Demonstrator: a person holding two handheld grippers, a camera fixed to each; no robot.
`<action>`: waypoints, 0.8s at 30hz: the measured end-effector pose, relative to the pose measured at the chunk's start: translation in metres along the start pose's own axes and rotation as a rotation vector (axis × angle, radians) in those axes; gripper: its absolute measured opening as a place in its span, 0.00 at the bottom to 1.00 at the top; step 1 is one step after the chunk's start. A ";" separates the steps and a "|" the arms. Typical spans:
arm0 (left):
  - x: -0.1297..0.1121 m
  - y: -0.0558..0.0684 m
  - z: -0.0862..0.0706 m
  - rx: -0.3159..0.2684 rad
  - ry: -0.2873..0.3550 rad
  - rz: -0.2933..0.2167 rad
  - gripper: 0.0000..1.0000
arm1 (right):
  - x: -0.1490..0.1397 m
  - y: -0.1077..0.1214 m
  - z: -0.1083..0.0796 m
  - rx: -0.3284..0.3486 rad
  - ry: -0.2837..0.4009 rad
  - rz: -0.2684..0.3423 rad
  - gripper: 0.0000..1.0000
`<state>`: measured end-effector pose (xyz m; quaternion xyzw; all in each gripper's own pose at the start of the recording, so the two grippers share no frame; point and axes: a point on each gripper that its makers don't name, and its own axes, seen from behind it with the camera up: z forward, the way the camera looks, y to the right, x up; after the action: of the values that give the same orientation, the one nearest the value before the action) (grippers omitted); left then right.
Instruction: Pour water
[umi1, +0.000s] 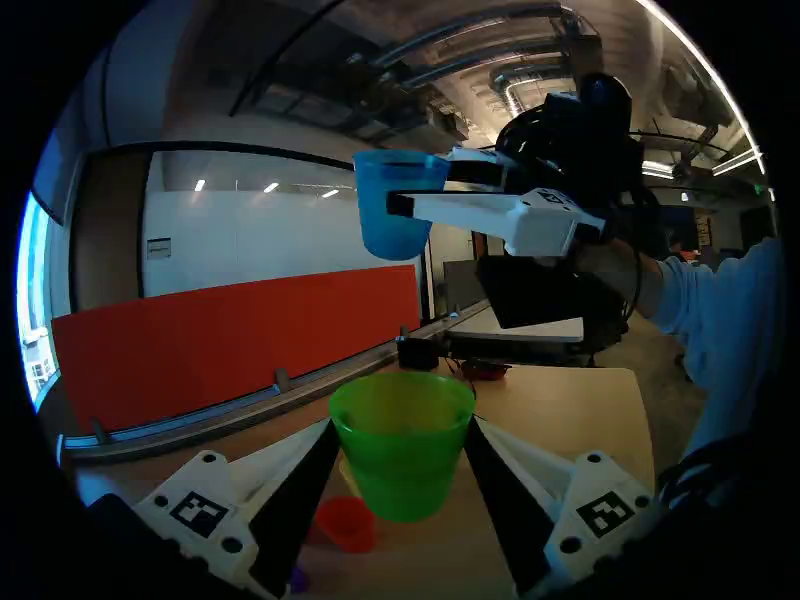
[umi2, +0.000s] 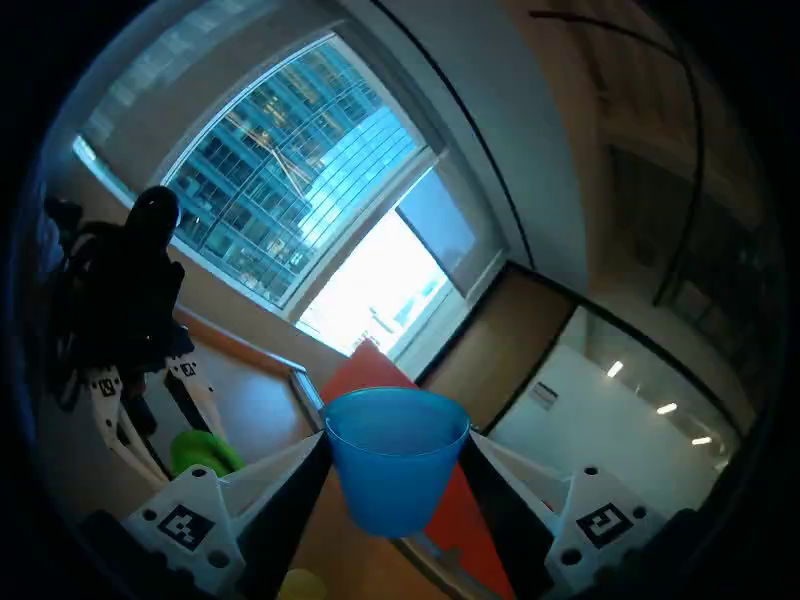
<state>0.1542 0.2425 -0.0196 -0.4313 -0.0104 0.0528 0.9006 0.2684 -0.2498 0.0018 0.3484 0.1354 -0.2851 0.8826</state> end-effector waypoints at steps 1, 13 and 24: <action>0.000 0.000 0.000 0.000 0.000 0.001 0.84 | -0.001 -0.002 -0.001 0.003 -0.002 0.036 0.89; 0.004 -0.003 -0.001 0.009 0.003 0.010 0.85 | -0.011 -0.007 -0.004 0.048 -0.019 0.401 0.89; 0.005 -0.007 -0.004 0.022 -0.002 0.015 0.85 | -0.013 -0.008 -0.006 0.070 -0.021 0.513 0.89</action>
<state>0.1601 0.2353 -0.0165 -0.4215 -0.0074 0.0602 0.9048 0.2529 -0.2450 -0.0008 0.3989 0.0236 -0.0600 0.9147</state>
